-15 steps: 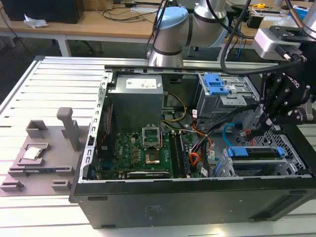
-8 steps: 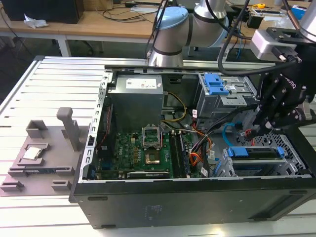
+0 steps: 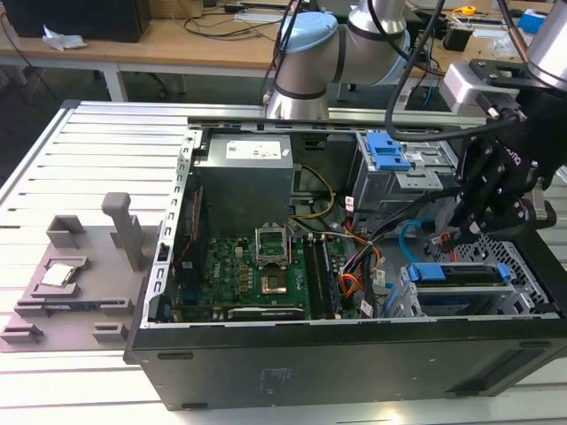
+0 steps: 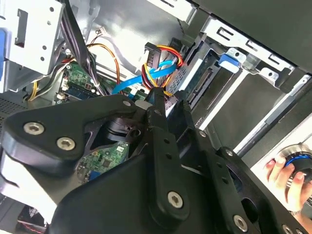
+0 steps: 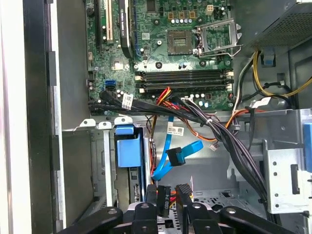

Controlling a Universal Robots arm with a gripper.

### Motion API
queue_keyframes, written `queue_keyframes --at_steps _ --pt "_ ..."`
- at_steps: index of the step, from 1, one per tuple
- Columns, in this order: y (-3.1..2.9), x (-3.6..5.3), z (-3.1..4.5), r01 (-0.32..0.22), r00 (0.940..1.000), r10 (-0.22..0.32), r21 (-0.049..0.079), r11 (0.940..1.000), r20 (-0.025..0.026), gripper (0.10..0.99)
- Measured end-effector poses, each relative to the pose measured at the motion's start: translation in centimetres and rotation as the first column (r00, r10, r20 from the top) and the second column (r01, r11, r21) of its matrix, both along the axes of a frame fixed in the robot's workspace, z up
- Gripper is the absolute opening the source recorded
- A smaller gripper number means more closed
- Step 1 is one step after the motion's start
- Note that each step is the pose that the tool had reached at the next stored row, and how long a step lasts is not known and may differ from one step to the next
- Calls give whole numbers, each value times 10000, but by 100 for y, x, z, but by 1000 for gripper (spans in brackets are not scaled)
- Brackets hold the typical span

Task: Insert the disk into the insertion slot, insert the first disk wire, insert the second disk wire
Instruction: 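Insert the first disk wire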

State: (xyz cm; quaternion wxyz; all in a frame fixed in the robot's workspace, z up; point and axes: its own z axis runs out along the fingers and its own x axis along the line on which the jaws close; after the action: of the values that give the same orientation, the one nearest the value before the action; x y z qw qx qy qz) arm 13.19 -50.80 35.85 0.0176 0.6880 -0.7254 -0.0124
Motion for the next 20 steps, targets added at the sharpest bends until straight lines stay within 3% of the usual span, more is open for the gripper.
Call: queue_keyframes --at_steps 6,7,9,14,20 --pt "0 0 -2 1 10000 -1 -3 10000 1 302" --pt "0 0 -2 1 10000 -1 -3 10000 0 286" --pt "0 0 -2 1 10000 -1 -3 10000 0 165" --pt "-10 0 -4 1 10000 -1 0 10000 0 165" --pt "-183 45 -16 1 10000 -1 -3 10000 -8 165"
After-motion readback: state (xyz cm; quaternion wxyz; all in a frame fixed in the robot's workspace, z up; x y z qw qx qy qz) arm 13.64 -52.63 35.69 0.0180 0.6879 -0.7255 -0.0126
